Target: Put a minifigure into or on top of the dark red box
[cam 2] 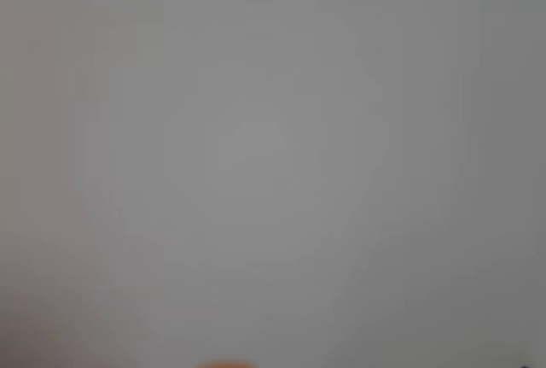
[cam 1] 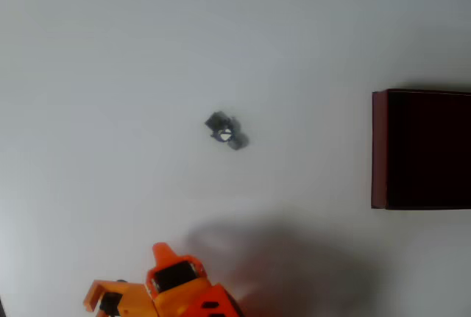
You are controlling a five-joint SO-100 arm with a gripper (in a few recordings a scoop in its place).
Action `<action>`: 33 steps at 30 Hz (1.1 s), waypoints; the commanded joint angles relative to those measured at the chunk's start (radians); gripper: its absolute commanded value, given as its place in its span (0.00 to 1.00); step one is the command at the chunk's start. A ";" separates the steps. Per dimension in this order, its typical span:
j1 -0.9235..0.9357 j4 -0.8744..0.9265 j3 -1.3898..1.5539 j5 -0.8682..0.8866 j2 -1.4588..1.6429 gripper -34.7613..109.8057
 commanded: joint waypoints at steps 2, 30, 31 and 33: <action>-0.026 0.037 0.002 0.008 0.012 0.24; 0.201 -0.008 -0.120 0.385 -0.140 0.37; 0.221 -0.020 -0.152 0.410 -0.202 0.37; 0.268 -0.060 -0.225 0.451 -0.357 0.37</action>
